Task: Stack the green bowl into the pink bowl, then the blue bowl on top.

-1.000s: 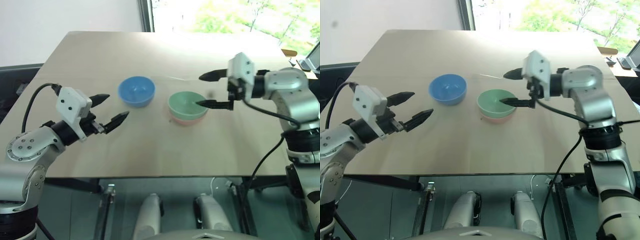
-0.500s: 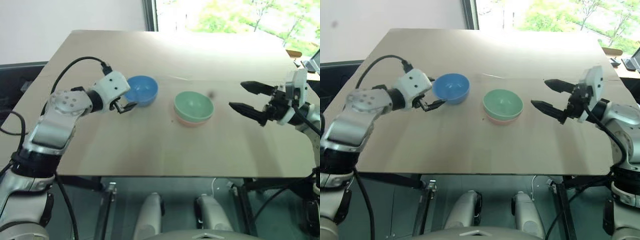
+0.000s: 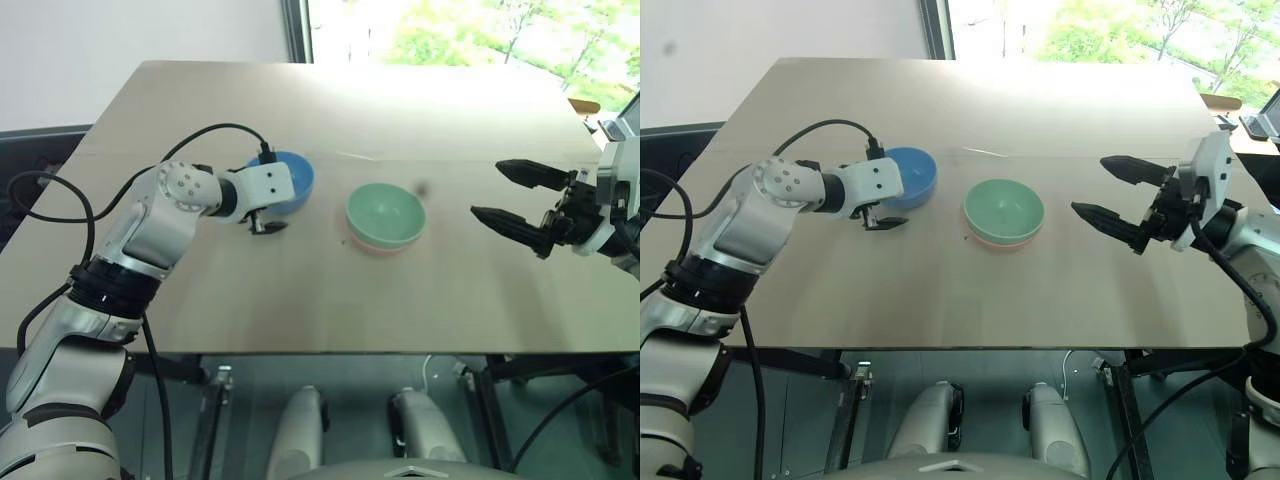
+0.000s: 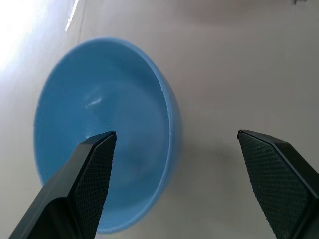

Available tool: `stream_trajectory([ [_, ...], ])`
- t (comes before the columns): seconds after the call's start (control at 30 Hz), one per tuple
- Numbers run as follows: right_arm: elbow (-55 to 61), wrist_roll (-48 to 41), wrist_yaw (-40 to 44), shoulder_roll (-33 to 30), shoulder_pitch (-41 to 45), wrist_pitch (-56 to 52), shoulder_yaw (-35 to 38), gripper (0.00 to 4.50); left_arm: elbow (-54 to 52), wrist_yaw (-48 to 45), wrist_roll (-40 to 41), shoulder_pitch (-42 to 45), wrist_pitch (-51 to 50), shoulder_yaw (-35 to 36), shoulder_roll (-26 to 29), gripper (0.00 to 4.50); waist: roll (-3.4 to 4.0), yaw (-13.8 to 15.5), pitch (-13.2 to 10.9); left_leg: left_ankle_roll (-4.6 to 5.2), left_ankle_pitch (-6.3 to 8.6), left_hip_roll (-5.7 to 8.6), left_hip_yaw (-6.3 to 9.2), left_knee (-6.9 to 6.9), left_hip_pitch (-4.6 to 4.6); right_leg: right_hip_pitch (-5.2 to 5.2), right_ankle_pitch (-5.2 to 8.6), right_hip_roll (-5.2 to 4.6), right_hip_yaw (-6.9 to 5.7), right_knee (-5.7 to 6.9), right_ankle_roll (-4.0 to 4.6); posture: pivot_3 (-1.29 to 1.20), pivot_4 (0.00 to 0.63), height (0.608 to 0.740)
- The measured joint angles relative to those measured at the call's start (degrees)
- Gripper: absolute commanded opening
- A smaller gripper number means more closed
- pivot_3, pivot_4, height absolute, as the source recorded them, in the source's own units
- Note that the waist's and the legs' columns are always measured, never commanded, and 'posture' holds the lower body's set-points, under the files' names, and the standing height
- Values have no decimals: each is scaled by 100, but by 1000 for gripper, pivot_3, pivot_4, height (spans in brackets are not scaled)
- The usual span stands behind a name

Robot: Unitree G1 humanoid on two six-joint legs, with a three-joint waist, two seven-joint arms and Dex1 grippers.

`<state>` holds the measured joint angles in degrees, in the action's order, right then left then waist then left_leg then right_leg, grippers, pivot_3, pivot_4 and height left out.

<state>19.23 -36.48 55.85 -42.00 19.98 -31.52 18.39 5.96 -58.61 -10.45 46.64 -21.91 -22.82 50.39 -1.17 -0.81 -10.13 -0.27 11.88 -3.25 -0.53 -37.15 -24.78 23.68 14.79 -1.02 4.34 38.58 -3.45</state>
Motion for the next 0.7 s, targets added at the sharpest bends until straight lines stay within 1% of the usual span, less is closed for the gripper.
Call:
stream_trajectory([
  [0.03, -5, 24, -4, -8, 7, 57, -49, 4500, 114, -3, -120, 31, 52, -57, -81, 3297, 0, 9, 0, 0, 0, 0, 1, -1, 0, -1, 0, 0, -1, 0, 0, 0, 150, 740],
  [0.07, -7, 45, -5, -9, 19, 91, -114, 4500, 218, -8, -231, 41, 129, -128, -153, 2827, 0, 11, 0, 0, 0, 0, 1, -3, 0, -2, 0, 0, -1, 1, 0, 0, 150, 740],
  [0.13, -29, 79, -8, -9, 23, 146, -217, 4500, 333, -36, -363, 40, 198, -249, -264, 2036, -1, 7, -1, 0, 0, 0, 0, -4, -4, 0, 0, -1, -1, 0, 0, 0, 150, 740],
  [0.17, -44, 89, -10, -9, 30, 176, -243, 4500, 361, -47, -401, 40, 222, -260, -303, 1550, -3, 6, -2, 0, 0, 0, 1, -4, -4, 0, 0, -1, -1, 0, 0, 0, 150, 740],
  [0.2, -56, 99, -14, -10, 51, 186, -258, 4500, 373, -54, -427, 47, 230, -259, -318, 1194, -3, 5, -2, 0, 0, 0, 1, -4, -4, 0, 0, -1, -1, 0, 0, 0, 150, 740],
  [0.27, -58, 117, -12, -22, 66, 231, -277, 4500, 385, -100, -489, 107, 249, -255, -325, 142, -3, 5, -2, 0, 0, 0, 3, -4, -4, 0, 0, 0, -2, 1, 0, 0, 150, 740],
  [0.3, -59, 132, -10, -35, 66, 259, -291, 4500, 393, -136, -512, 134, 251, -249, -324, 38, -2, 4, -1, 0, 0, 0, 3, -4, -3, 0, 0, 0, -2, 1, 0, 0, 150, 740],
  [0.4, -67, 156, -5, -47, 65, 302, -298, 4500, 370, -272, -468, 156, 217, -170, -323, 38, -2, 0, -1, 0, 0, 0, 3, -4, -3, -1, 0, 0, -2, 2, 0, 0, 150, 740],
  [0.6, -88, 191, -13, -58, 43, 316, -297, 4500, 119, -651, -47, 168, 155, 224, -335, 38, -2, 3, -1, 0, 0, 0, 3, -5, -2, -1, 0, -1, -2, 3, 0, 0, 150, 740],
  [0.67, -95, 200, -26, -66, -23, 320, -293, 4500, 128, -720, 227, 298, 214, 404, -515, 38, -4, 35, -2, 0, 0, 0, 10, -12, -7, -3, 0, -2, -9, 4, 0, 0, 150, 740],
  [0.7, -96, 202, -44, -68, -77, 320, -293, 4500, 134, -738, 435, 474, 321, 528, -705, 38, -5, 55, -3, 0, 0, 0, 12, -17, -11, -4, 0, -2, -12, 4, 0, 0, 150, 740],
])
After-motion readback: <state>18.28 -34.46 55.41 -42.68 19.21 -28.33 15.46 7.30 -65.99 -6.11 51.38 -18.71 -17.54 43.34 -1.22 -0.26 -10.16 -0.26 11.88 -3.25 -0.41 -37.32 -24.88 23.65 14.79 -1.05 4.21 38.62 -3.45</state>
